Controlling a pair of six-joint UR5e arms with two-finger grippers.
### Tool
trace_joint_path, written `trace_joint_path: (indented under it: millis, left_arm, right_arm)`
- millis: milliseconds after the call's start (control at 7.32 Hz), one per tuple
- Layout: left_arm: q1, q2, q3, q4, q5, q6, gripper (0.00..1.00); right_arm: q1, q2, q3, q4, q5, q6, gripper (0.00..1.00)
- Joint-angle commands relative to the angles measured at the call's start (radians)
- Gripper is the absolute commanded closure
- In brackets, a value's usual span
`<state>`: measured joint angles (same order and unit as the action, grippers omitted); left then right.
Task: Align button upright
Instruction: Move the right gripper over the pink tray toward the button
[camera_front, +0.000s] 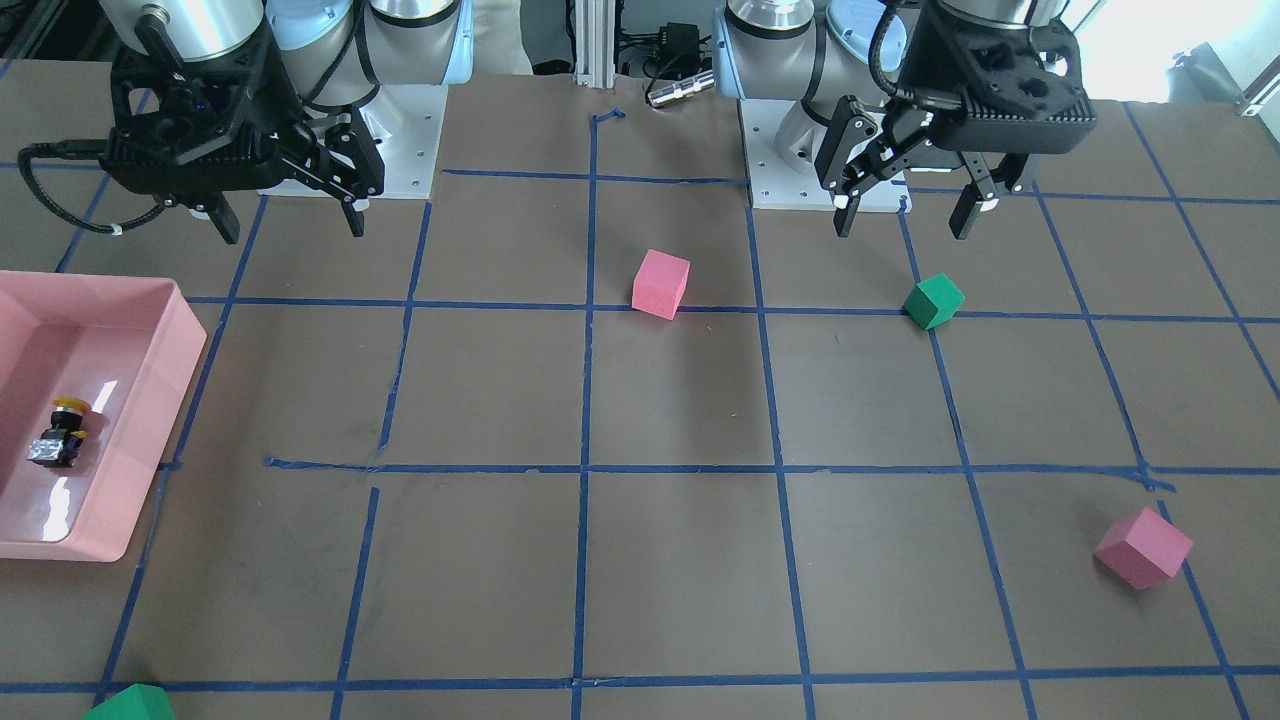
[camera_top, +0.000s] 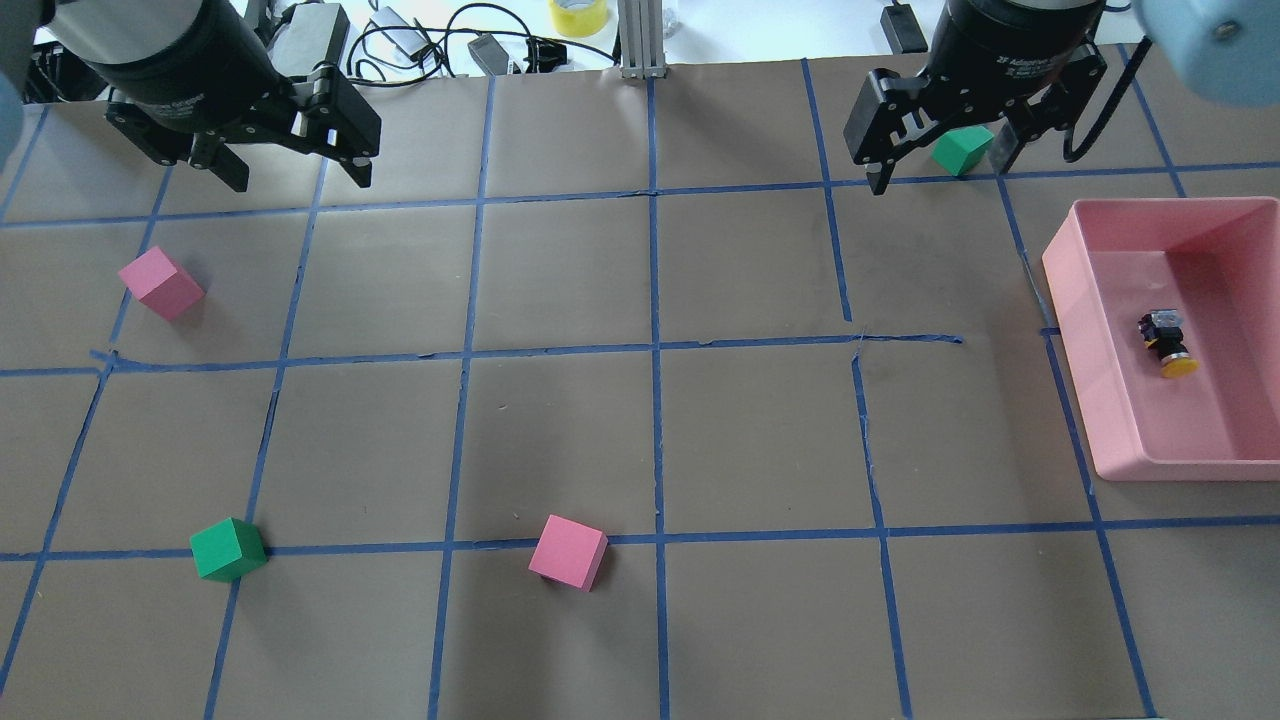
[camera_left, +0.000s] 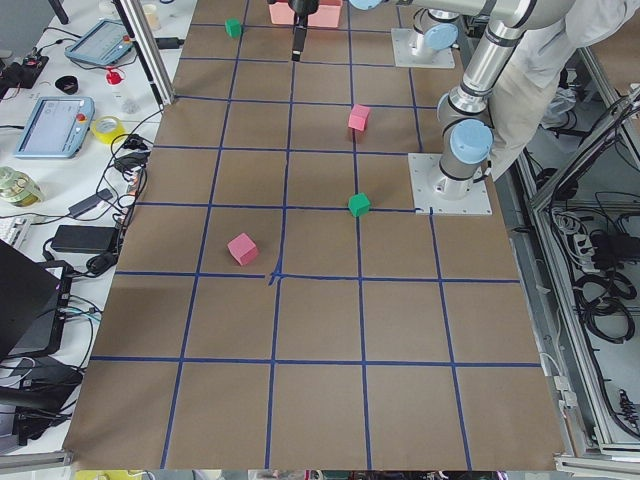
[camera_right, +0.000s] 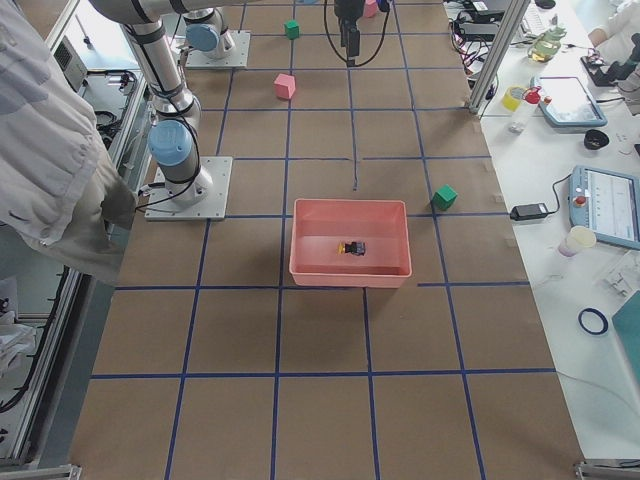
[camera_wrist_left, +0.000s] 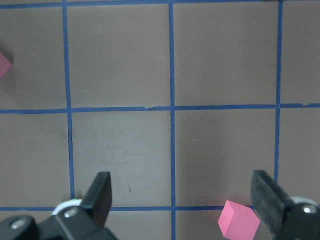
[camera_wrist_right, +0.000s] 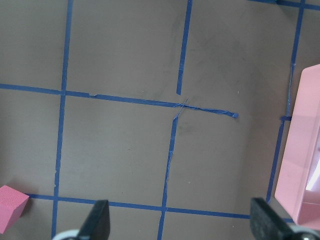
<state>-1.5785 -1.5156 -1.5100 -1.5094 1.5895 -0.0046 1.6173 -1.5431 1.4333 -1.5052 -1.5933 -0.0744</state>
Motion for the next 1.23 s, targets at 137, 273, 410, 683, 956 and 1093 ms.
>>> trace_joint_path:
  millis: [137,273,410,683,956,1093]
  left_arm:
    - [0.000,0.000,-0.001,0.000,0.000,0.000,0.00]
    - [0.000,0.000,-0.001,0.000,0.001,0.000,0.00]
    - [0.000,0.000,-0.001,0.000,0.003,0.000,0.00]
    - [0.000,0.000,-0.001,0.000,0.003,0.000,0.00]
    - [0.000,0.000,-0.003,0.000,0.003,0.000,0.00]
    - [0.000,0.000,-0.003,0.000,0.003,0.000,0.00]
  right_arm:
    - [-0.132,0.018,-0.001,-0.020,0.012,-0.021,0.00]
    - [-0.225,0.033,0.001,-0.027,0.010,-0.110,0.00]
    - [-0.323,0.070,0.001,-0.030,0.010,-0.210,0.00]
    - [-0.485,0.147,0.051,-0.176,0.013,-0.323,0.00]
    - [-0.583,0.190,0.169,-0.340,0.030,-0.398,0.00]
    - [-0.623,0.214,0.243,-0.451,0.085,-0.444,0.00]
